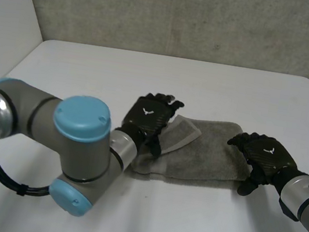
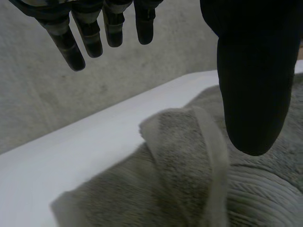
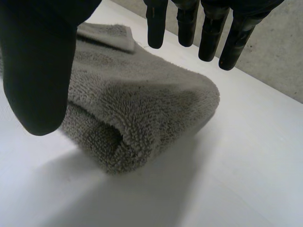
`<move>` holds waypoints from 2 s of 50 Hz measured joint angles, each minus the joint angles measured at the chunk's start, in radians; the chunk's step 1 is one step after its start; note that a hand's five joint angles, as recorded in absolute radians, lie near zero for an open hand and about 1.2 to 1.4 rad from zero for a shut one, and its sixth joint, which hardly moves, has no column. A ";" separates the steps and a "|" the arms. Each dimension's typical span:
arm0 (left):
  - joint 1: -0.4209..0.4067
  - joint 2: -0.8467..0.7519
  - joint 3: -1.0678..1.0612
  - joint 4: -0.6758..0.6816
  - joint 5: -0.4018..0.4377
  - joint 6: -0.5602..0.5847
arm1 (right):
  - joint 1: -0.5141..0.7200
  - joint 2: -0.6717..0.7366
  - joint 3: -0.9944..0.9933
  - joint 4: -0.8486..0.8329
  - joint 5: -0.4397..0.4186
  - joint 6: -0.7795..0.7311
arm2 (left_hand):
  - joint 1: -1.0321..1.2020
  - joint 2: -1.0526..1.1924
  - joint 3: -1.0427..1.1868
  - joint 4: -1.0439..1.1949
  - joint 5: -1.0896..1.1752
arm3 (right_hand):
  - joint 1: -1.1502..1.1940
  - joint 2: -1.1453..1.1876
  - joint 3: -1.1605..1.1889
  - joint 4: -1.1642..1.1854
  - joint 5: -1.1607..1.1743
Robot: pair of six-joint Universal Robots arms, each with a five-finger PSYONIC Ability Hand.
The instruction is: Fold the towel.
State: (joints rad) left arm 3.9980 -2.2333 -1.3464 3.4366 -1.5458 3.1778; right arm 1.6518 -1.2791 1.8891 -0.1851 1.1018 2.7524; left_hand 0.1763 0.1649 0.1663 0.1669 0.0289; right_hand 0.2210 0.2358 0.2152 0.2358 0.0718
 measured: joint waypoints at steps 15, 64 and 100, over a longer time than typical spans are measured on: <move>-0.004 -0.152 0.100 0.003 -0.002 0.025 | 0.017 0.046 0.013 -0.074 0.011 -0.005 | 0.000 0.000 0.000 0.000 0.000 | 0.222 0.279 0.302 0.282 0.251; 0.057 0.151 -0.173 0.071 -0.253 0.115 | 0.077 0.082 -0.020 -0.136 0.187 -0.201 | 0.000 0.000 0.000 0.000 -0.003 | 0.707 0.937 0.970 0.957 0.896; 0.258 0.435 -0.341 0.074 -0.234 0.024 | 0.712 0.325 -0.572 0.041 0.179 -0.346 | 0.000 0.000 0.000 0.000 -0.004 | 0.022 0.039 0.045 0.027 0.041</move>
State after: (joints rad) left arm 4.2564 -1.7980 -1.6872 3.5105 -1.7795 3.2017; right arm 2.3638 -0.9538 1.3172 -0.1440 1.2803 2.4067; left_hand 0.1763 0.1645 0.1663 0.1669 0.0254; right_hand 0.2430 0.2748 0.2597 0.2623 0.1129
